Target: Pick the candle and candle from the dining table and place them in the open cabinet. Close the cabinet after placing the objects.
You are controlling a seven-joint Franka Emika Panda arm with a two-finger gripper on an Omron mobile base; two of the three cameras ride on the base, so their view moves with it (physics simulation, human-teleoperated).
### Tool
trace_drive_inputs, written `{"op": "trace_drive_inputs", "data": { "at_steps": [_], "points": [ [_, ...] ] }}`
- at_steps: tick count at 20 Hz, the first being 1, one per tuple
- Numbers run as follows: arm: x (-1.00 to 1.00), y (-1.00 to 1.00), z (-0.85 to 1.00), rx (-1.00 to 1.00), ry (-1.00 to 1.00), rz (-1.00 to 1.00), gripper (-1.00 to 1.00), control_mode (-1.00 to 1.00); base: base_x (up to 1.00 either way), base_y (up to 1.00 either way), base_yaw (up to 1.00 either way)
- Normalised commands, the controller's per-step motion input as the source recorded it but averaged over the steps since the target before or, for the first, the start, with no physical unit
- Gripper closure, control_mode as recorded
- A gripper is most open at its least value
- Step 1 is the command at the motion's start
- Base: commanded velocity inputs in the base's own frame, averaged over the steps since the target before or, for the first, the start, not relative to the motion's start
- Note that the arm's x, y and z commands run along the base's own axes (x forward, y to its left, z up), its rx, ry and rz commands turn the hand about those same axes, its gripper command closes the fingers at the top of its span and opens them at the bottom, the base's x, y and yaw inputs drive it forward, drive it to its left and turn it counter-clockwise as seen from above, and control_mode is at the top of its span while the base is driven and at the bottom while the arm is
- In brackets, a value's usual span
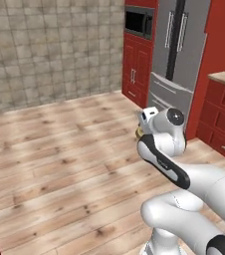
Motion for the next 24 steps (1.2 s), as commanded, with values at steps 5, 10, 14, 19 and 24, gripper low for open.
{"op": "trace_drive_inputs", "data": {
  "at_steps": [5, 10, 14, 19, 24],
  "points": [
    [0.00, 0.00, 0.00, 0.00, 0.00, 0.00, 1.00, 1.00, 0.79, -0.09, -0.32],
    [0.00, 0.00, 0.00, 0.00, 0.00, 0.00, 1.00, 1.00, 0.81, -0.07, -0.29],
    [0.00, 0.00, 0.00, 0.00, 0.00, 0.00, 1.00, 1.00, 0.86, -0.12, -0.32],
    [0.00, 0.00, 0.00, 0.00, 0.00, 0.00, 1.00, 1.00, 0.87, -0.13, -0.33],
    [0.00, 0.00, 0.00, 0.00, 0.00, 0.00, 1.00, 1.00, 0.76, -0.24, -0.37]
  ]
}}
